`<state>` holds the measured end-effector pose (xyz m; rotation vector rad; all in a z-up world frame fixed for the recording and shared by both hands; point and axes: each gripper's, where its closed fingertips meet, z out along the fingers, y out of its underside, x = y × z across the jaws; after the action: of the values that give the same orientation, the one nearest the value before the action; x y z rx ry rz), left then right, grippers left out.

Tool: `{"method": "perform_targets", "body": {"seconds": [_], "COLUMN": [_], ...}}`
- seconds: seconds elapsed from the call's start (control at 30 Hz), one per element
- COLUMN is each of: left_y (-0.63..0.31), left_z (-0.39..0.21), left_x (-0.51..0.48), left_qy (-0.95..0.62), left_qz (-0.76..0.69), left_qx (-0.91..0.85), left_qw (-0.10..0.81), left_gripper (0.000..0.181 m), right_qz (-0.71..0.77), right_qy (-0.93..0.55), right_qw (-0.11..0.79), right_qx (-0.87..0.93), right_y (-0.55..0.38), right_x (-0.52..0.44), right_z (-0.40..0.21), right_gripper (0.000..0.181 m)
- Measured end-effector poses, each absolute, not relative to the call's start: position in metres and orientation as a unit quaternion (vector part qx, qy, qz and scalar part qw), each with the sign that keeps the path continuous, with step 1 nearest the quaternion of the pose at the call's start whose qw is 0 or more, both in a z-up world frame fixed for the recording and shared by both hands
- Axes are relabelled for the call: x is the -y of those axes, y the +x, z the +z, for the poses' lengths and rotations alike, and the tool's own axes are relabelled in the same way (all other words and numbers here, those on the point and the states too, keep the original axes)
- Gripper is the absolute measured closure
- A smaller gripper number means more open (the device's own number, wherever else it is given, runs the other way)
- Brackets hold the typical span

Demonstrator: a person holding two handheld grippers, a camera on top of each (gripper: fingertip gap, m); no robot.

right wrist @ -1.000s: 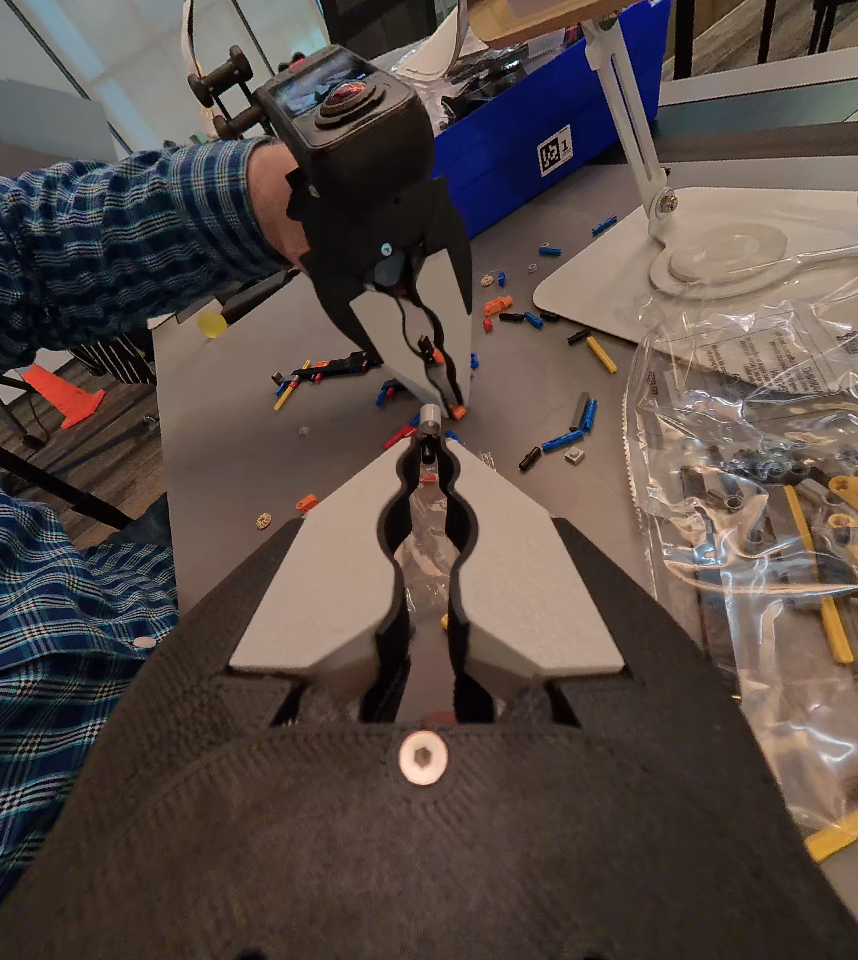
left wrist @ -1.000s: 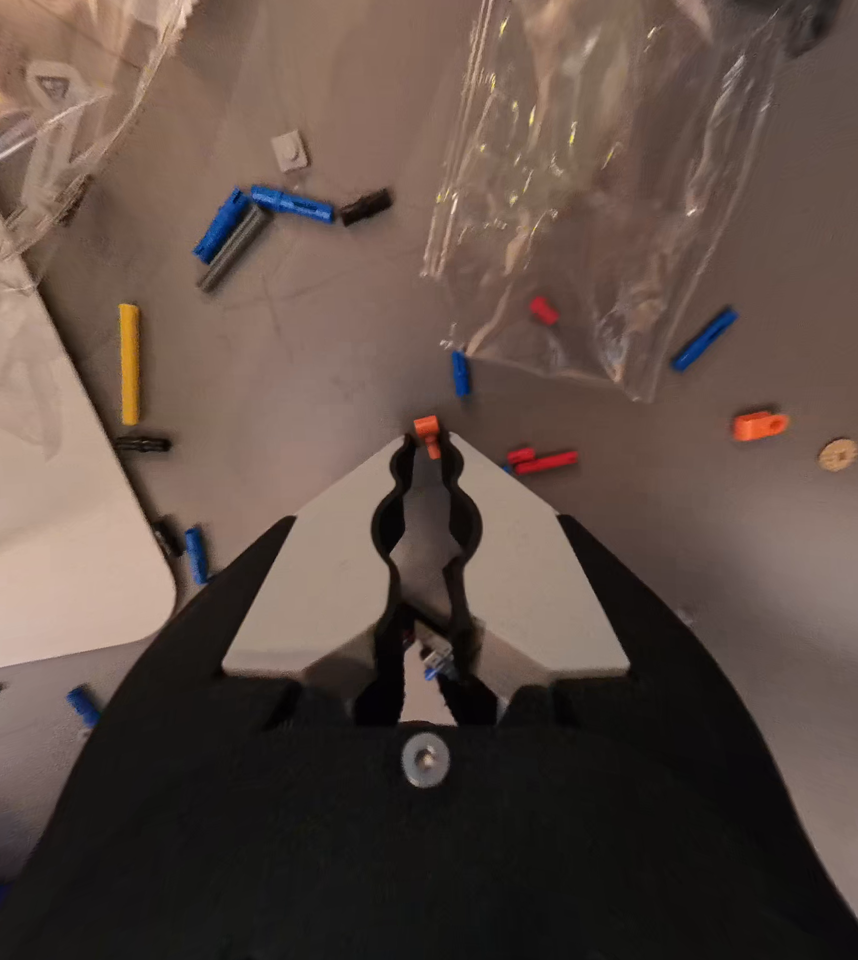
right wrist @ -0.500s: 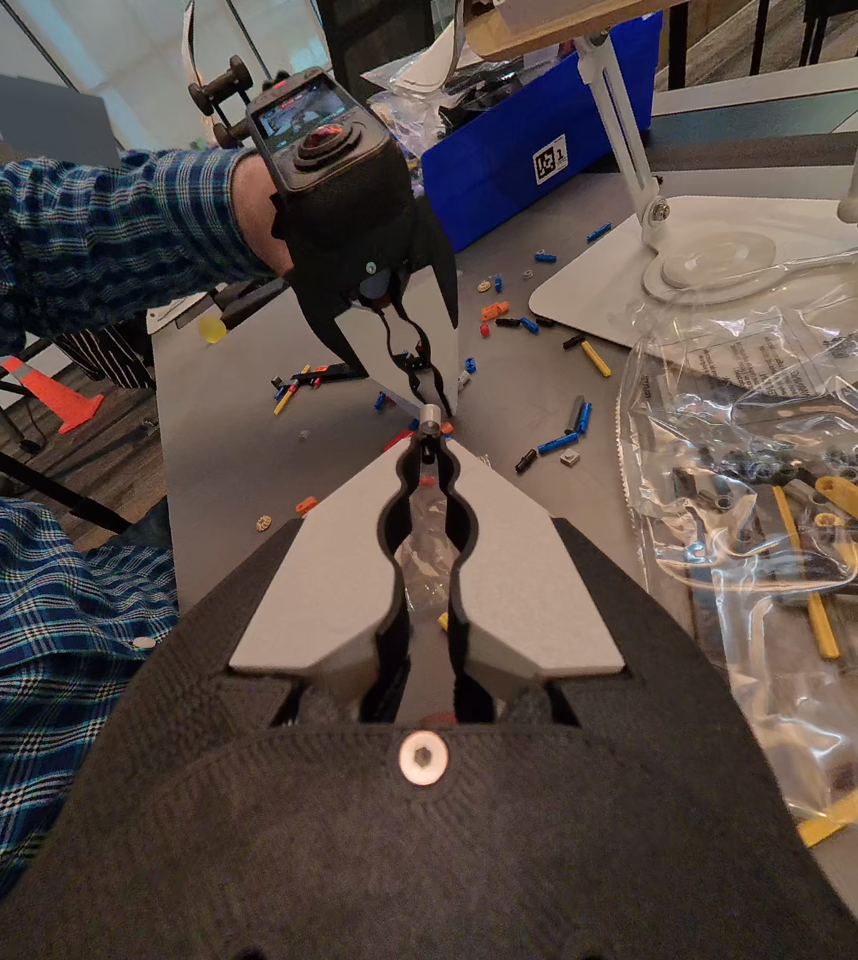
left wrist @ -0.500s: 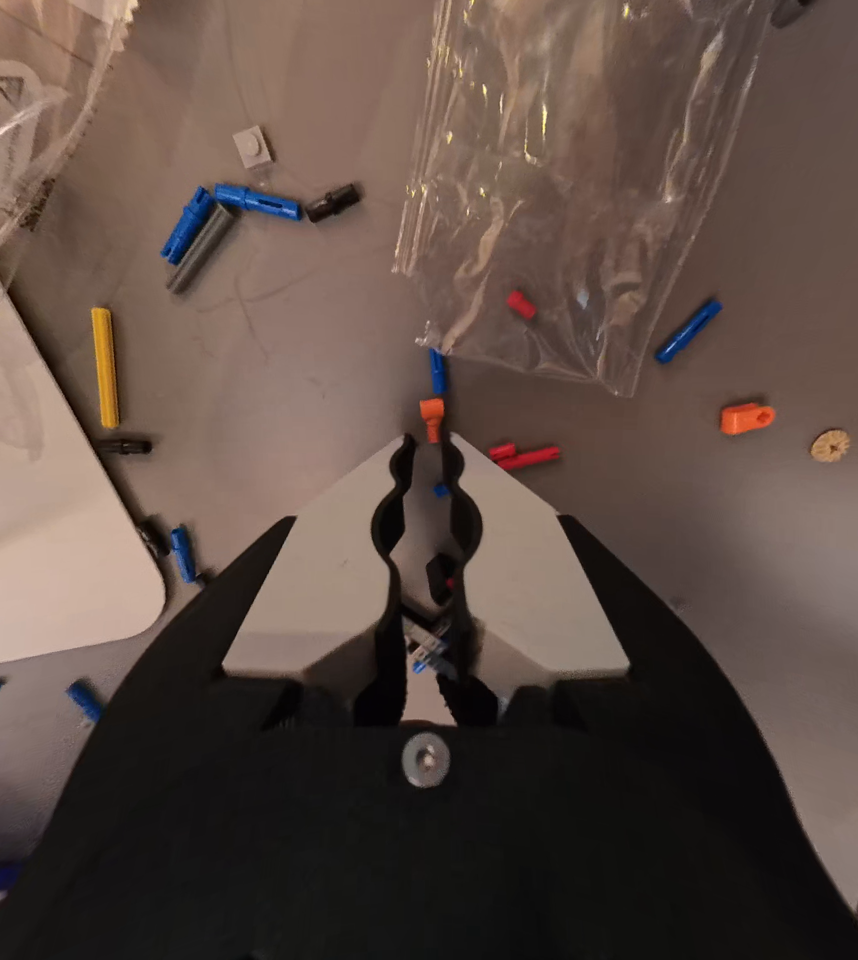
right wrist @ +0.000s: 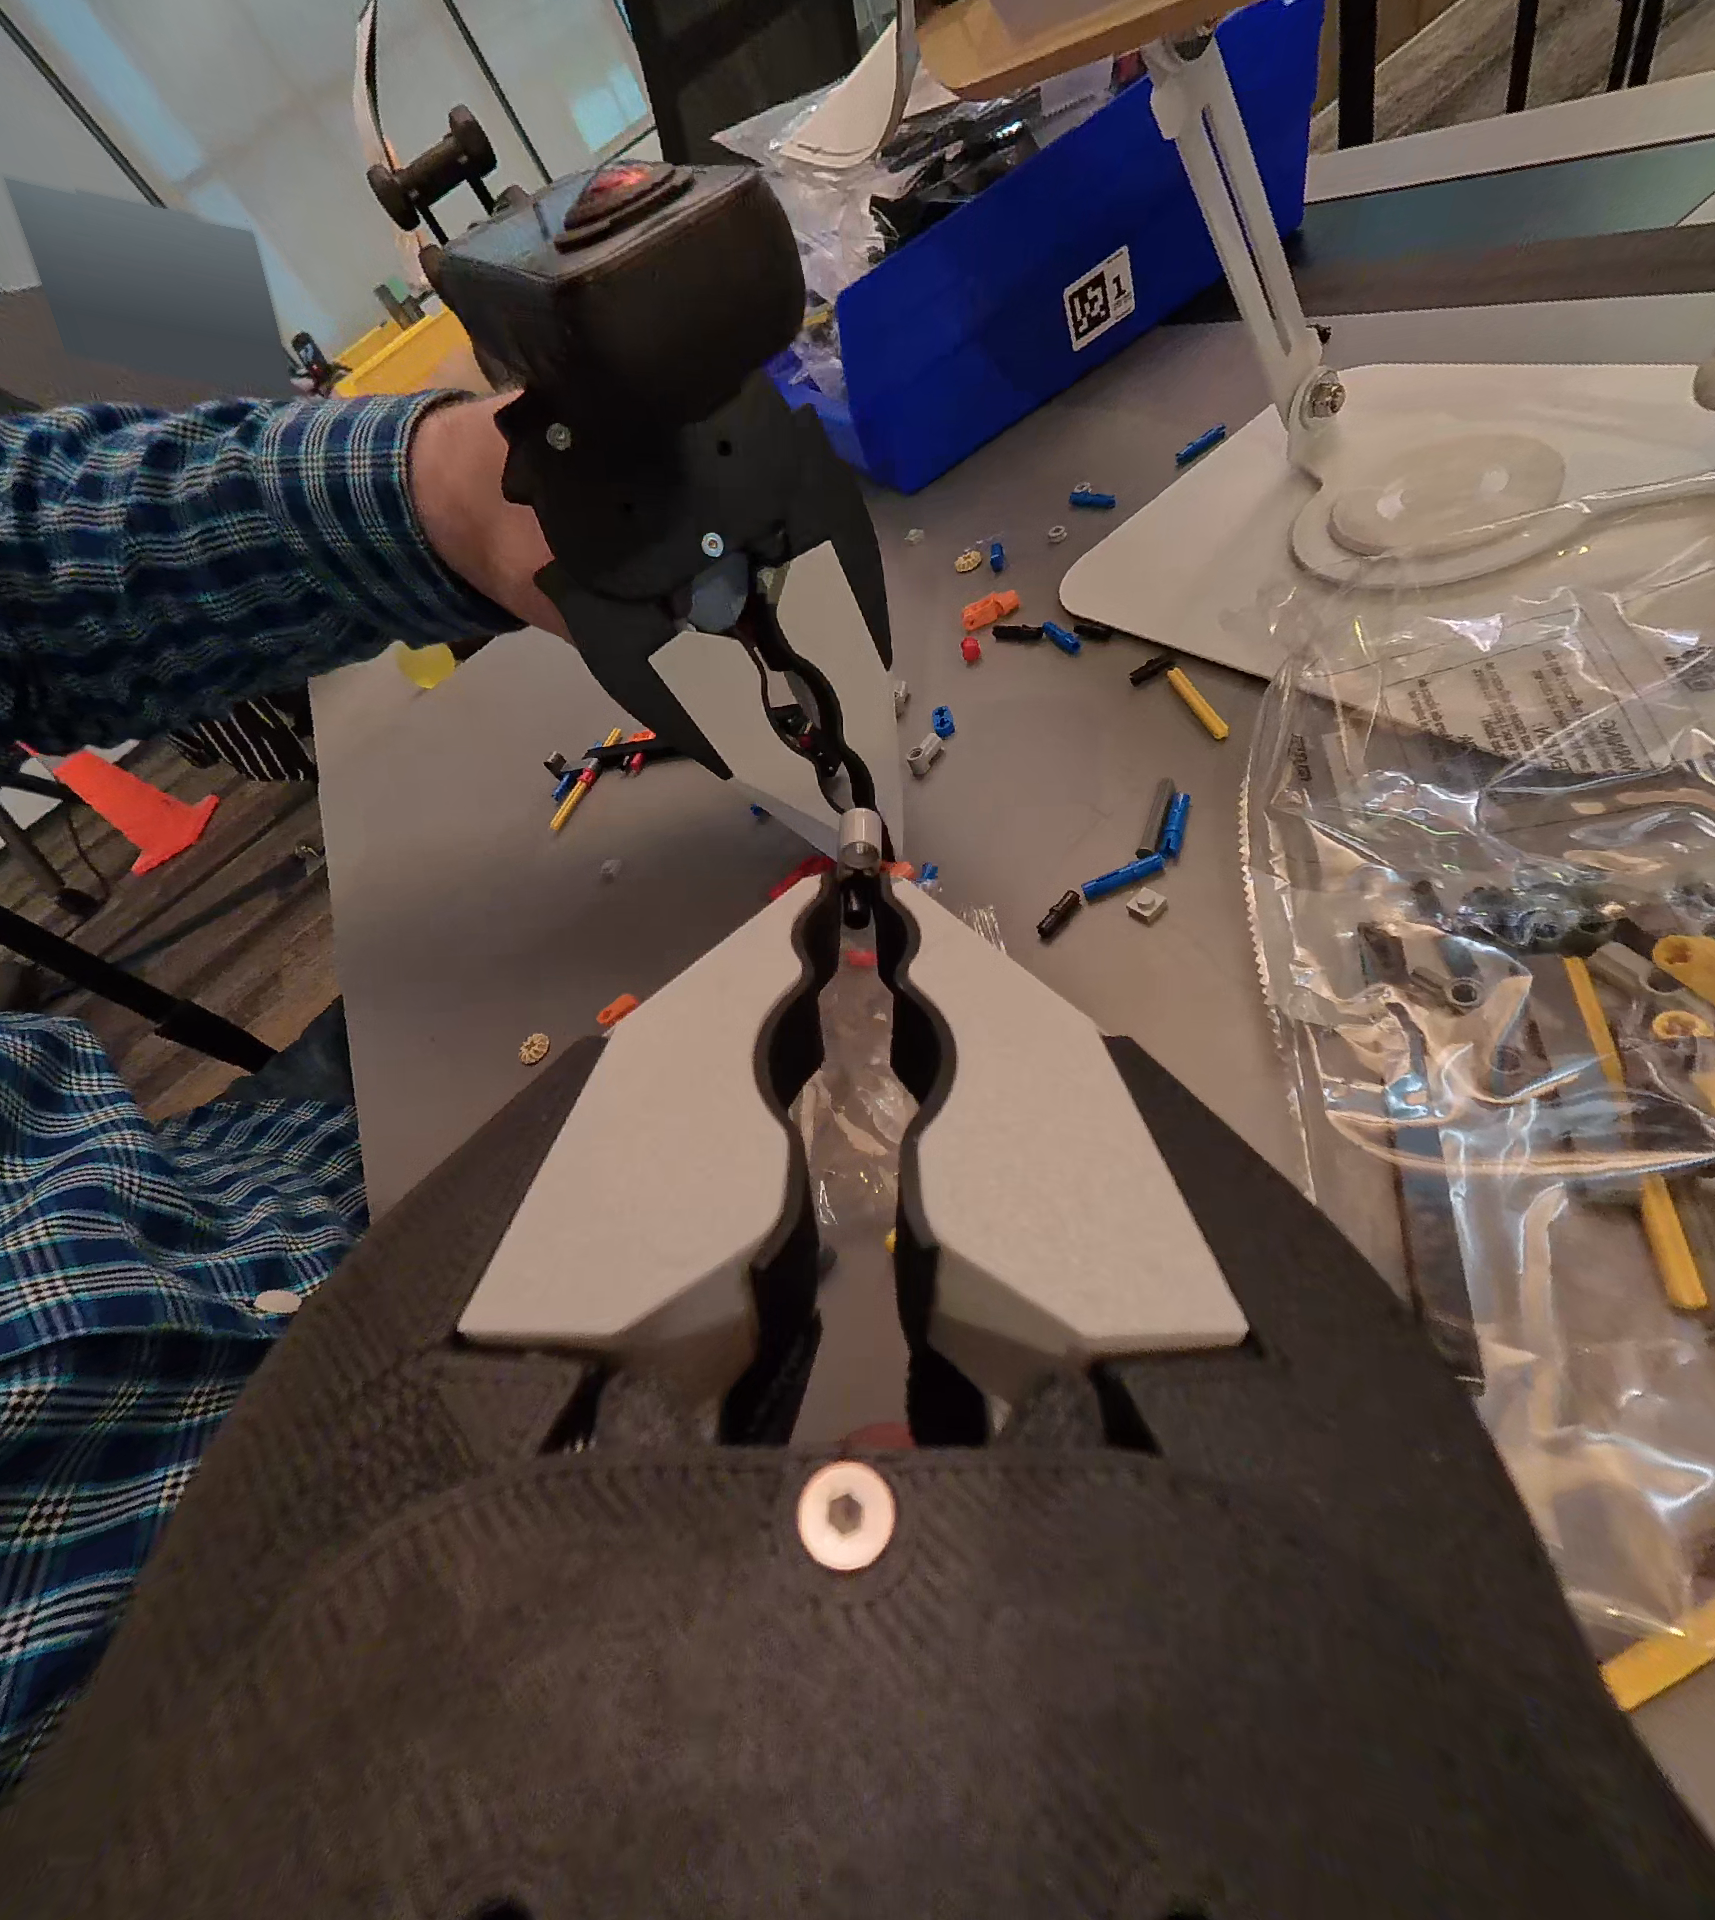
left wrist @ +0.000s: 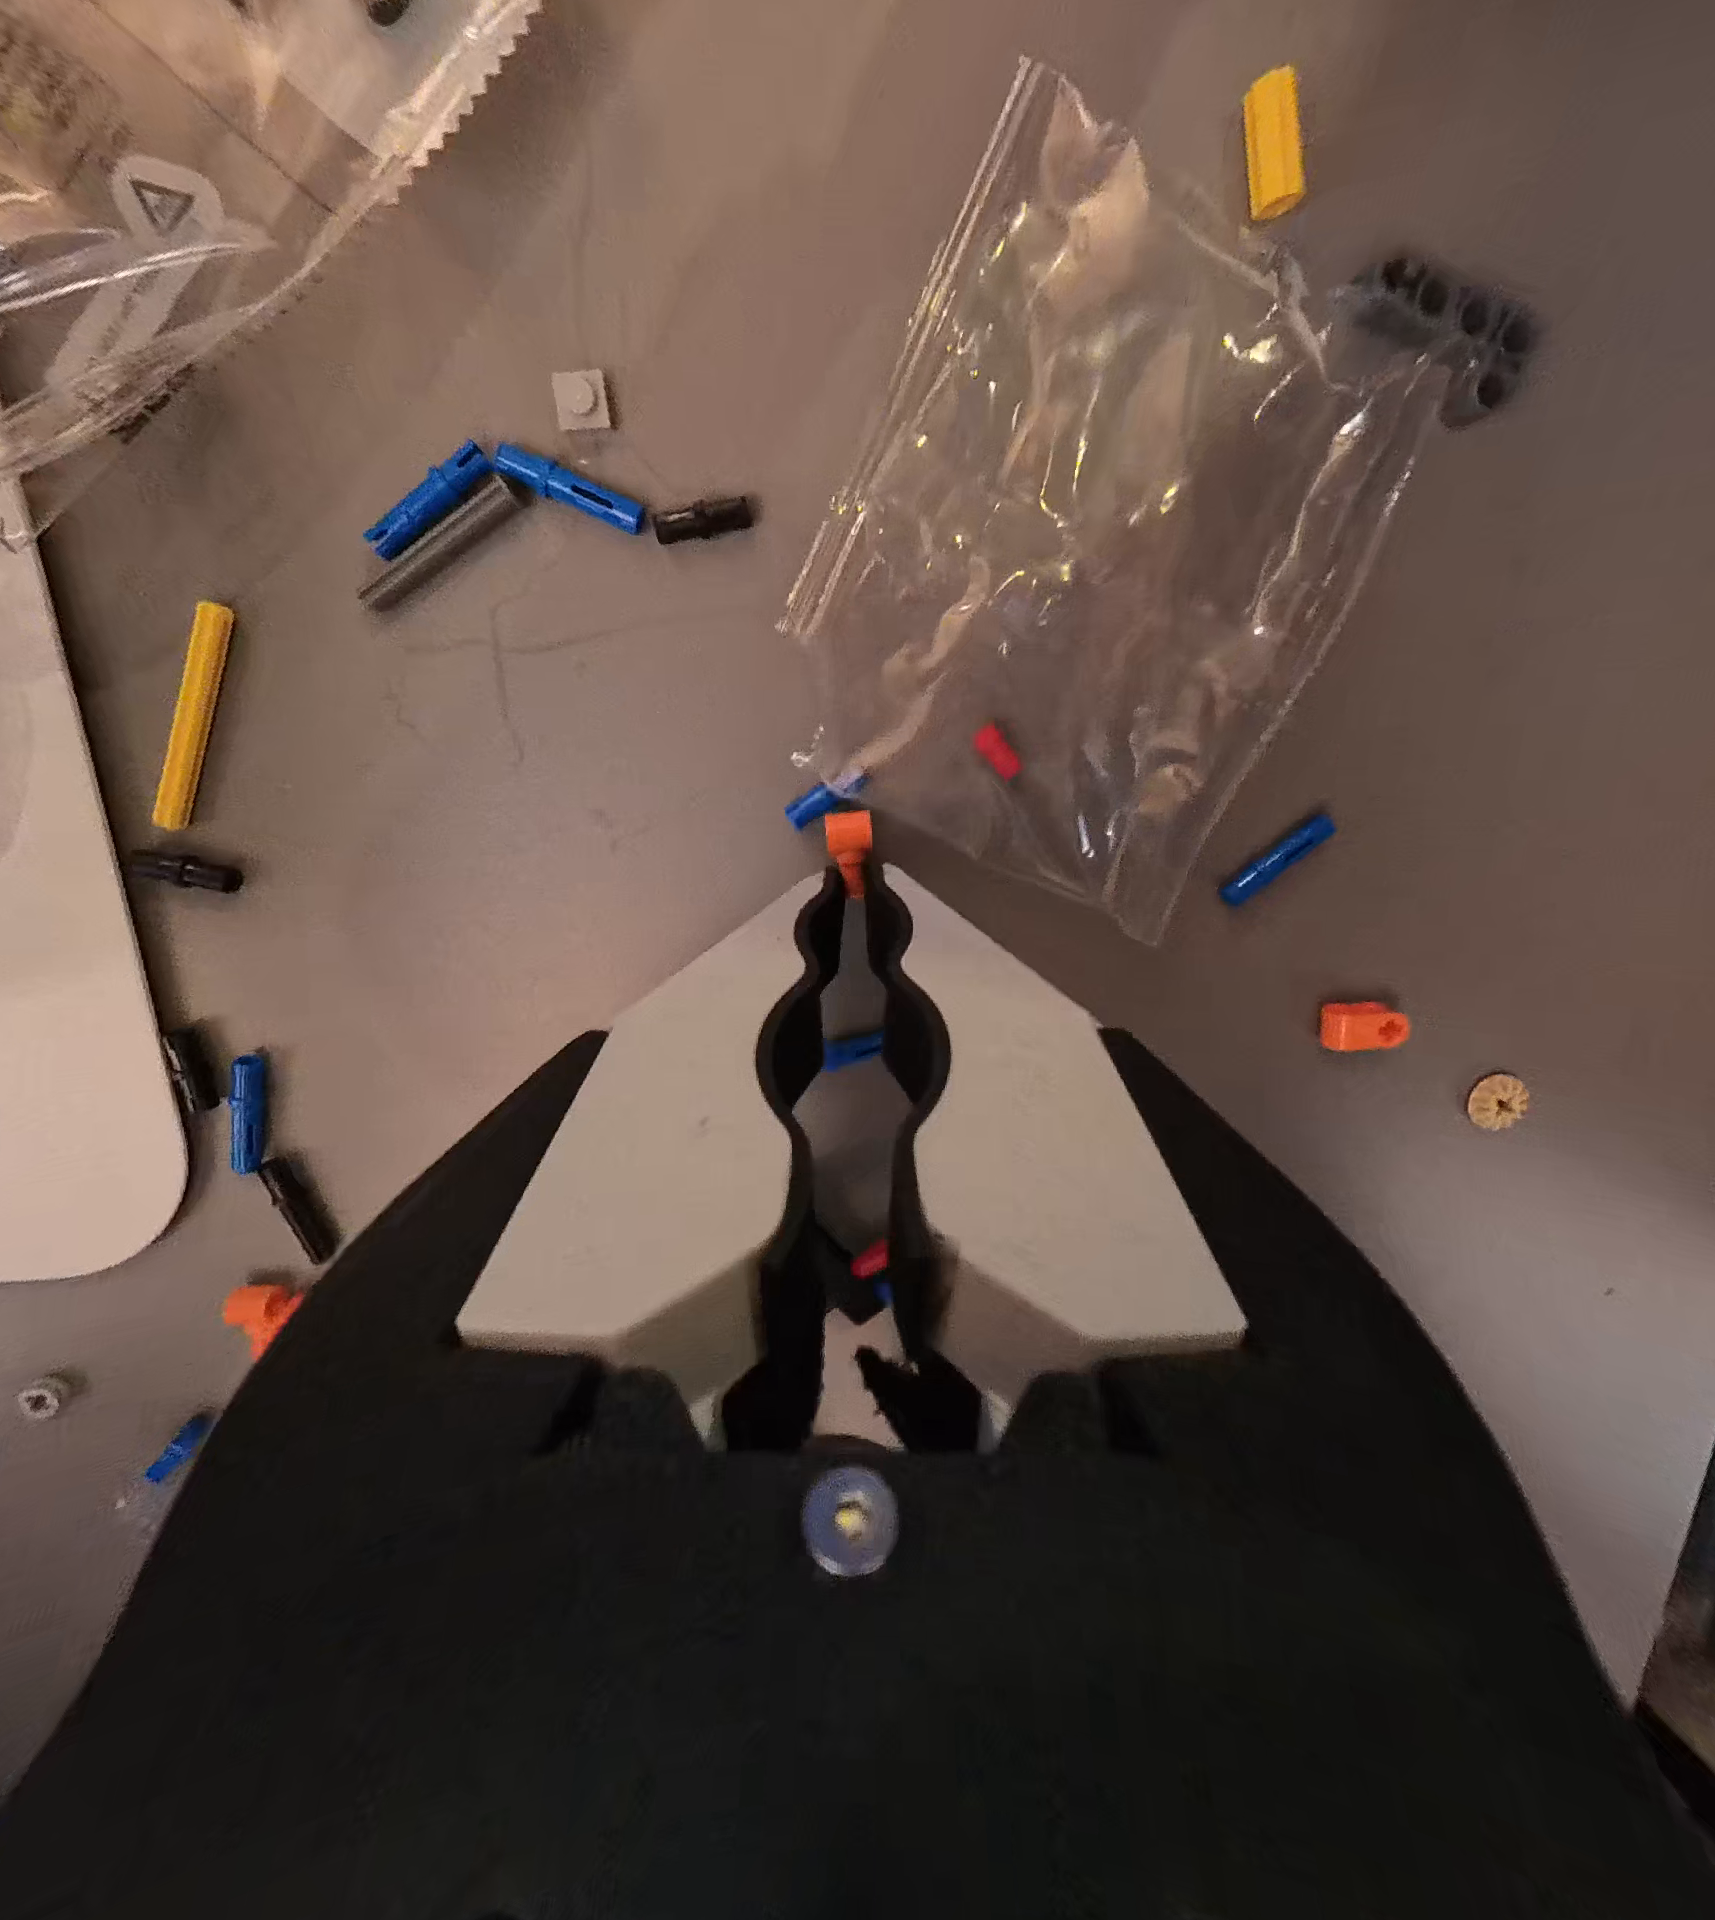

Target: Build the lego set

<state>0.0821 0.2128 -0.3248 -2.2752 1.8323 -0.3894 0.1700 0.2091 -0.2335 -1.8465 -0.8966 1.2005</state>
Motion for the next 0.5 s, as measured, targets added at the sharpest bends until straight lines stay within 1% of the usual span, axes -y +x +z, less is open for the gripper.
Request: {"method": "perform_targets", "body": {"seconds": [0.33, 0.5], "left_y": [0.084, 0.089], "left_z": [-0.321, -0.31], "left_x": [-0.214, -0.216], "left_qy": [-0.788, -0.805], "left_qz": [-0.127, -0.142], "left_qx": [-0.59, -0.553], "left_qw": [0.123, 0.159], "left_gripper": [0.18, 0.18], "right_qz": [0.458, 0.454], "right_qy": [-0.723, -0.722], "right_qw": [0.374, 0.374], "right_qx": [0.358, 0.364], "right_y": [0.169, 0.166], "right_x": [-0.208, -0.207], "right_z": [-0.235, -0.236], "right_gripper": [0.177, 0.177]}}
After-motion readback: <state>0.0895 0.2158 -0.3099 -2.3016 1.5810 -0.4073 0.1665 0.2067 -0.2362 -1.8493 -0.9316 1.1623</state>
